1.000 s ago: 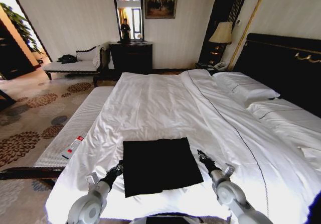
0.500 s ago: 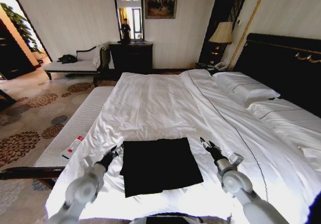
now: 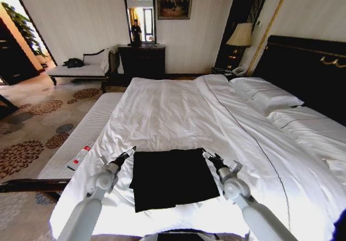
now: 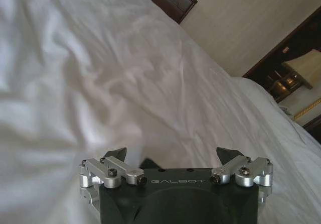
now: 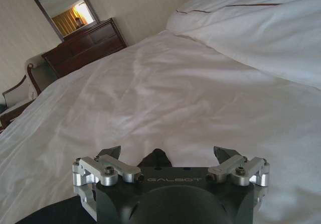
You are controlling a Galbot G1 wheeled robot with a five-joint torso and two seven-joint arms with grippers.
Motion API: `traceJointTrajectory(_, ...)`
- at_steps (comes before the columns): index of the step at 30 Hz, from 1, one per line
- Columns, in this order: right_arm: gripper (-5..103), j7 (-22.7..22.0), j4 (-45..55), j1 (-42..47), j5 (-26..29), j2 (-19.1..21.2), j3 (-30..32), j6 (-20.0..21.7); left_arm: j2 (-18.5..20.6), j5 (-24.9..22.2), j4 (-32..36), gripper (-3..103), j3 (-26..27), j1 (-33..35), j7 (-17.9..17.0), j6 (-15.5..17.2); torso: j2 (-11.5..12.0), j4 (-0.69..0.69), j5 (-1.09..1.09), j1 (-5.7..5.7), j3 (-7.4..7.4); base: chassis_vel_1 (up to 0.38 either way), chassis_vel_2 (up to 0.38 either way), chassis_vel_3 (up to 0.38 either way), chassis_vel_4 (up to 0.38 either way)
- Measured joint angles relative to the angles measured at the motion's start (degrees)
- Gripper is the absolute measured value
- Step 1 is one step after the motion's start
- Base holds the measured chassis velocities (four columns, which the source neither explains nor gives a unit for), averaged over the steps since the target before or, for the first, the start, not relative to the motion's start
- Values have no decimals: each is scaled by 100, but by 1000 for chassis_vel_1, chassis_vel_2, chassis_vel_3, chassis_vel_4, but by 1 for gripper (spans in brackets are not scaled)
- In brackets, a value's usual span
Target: Fold the clothes on the bed.
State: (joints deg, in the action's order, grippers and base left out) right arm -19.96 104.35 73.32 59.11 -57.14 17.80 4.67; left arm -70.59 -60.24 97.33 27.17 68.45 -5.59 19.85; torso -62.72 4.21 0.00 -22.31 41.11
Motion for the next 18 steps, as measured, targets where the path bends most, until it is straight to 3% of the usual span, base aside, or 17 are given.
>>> traceJointTrajectory(14, 100, -21, -66, 13, -5, -9, 61, -6, -235, 9, -381, 103, -194, -51, 109, -152, 0, -1, 1, 0, 0, 0, 0, 0, 0)
traceJointTrajectory(18, 100, -31, -135, -12, -11, -42, 57, -8, -331, 37, -504, 90, -224, -184, 109, -225, -1, -1, 0, 0, 0, 0, 0, 0, 0)
